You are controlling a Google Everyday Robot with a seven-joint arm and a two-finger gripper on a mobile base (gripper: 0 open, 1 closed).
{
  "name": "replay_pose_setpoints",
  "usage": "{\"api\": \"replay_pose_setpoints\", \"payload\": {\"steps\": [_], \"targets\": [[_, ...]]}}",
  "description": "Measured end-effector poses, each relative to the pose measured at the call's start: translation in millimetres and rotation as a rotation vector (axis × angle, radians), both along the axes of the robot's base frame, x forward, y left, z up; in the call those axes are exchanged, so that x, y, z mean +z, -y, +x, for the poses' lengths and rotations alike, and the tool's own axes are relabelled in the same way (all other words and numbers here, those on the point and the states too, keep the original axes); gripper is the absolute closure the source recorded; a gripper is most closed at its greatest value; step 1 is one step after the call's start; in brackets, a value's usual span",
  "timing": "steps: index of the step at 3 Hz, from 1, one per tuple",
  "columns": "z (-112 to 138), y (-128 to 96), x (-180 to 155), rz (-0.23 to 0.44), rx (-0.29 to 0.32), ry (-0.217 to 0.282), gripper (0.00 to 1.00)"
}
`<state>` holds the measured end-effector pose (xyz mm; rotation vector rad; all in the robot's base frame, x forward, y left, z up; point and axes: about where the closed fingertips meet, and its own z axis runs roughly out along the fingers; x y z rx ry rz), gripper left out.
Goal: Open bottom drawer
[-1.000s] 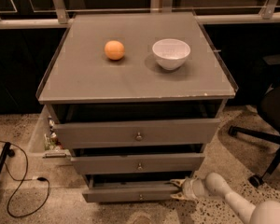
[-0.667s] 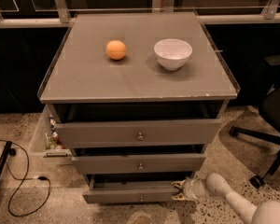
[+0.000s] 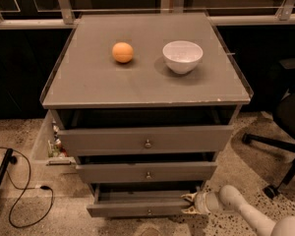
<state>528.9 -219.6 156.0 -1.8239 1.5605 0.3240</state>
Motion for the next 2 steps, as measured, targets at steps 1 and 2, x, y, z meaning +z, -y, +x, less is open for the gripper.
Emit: {"api": "replay_pose_setpoints", "payload": {"steps": [1,2], "targets": [[-10.9,2.0,1.0,0.001,0.001,-0.006,0.82],[-10.9,2.0,1.0,0.001,0.001,-0.006,0.59]]}}
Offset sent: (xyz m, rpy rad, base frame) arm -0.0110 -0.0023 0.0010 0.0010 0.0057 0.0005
